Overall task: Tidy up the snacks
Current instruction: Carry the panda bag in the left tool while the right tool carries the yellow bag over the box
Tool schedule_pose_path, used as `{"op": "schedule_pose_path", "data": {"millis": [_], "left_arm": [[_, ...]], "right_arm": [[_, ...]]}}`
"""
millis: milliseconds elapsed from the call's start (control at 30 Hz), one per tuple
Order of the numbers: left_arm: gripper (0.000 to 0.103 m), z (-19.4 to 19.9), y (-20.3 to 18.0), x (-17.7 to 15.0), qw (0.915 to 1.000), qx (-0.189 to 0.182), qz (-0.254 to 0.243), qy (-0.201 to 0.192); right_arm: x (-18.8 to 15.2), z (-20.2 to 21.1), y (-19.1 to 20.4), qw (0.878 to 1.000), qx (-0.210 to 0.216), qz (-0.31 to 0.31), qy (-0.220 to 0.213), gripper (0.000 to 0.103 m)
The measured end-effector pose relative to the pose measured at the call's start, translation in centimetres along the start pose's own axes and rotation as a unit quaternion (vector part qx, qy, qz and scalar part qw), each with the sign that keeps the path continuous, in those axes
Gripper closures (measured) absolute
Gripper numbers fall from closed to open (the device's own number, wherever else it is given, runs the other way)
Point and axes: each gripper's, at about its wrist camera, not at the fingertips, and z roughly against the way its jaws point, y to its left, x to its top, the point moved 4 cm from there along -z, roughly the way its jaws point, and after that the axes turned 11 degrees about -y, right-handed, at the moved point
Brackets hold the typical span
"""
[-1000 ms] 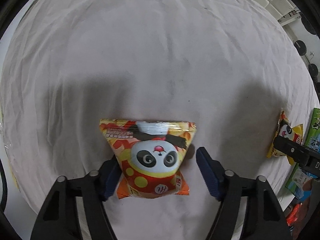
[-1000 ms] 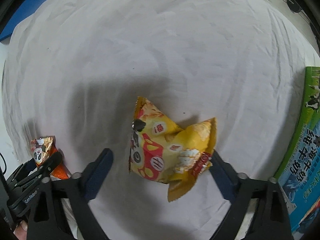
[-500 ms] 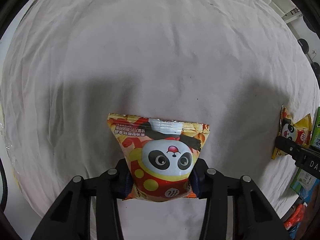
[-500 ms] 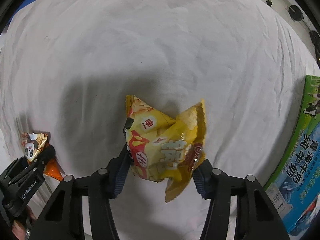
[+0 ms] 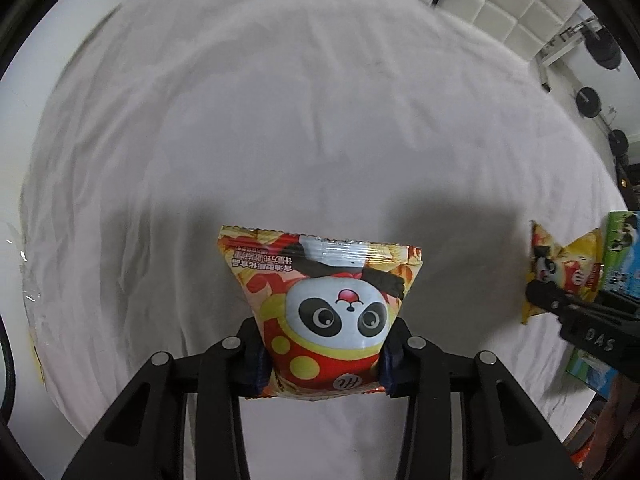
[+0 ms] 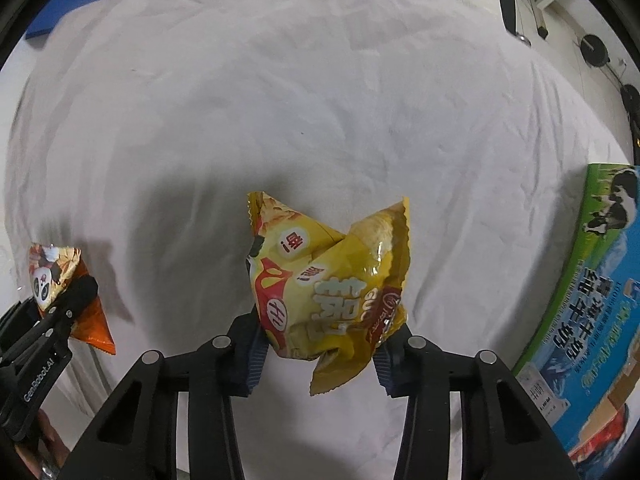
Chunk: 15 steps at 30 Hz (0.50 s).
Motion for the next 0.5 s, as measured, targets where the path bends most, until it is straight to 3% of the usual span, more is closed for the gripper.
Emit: {"op": "schedule_pose_path", "data": {"millis": [300,500], "left_arm": [[0.066,8.9,-3.1,-1.2,0.9958,-0.046,-0.004,-0.08],[0.066,14.0,-4.0,-2.5,0.991,-0.081,0.001,-0.106]], "right_arm": [[-2.9,8.1,-1.4,0.996,0.025,0.014,-0.087,0.057],[-6.3,14.9,-2.5,0.986,0.038,0.023,-0.158,0.058]]}}
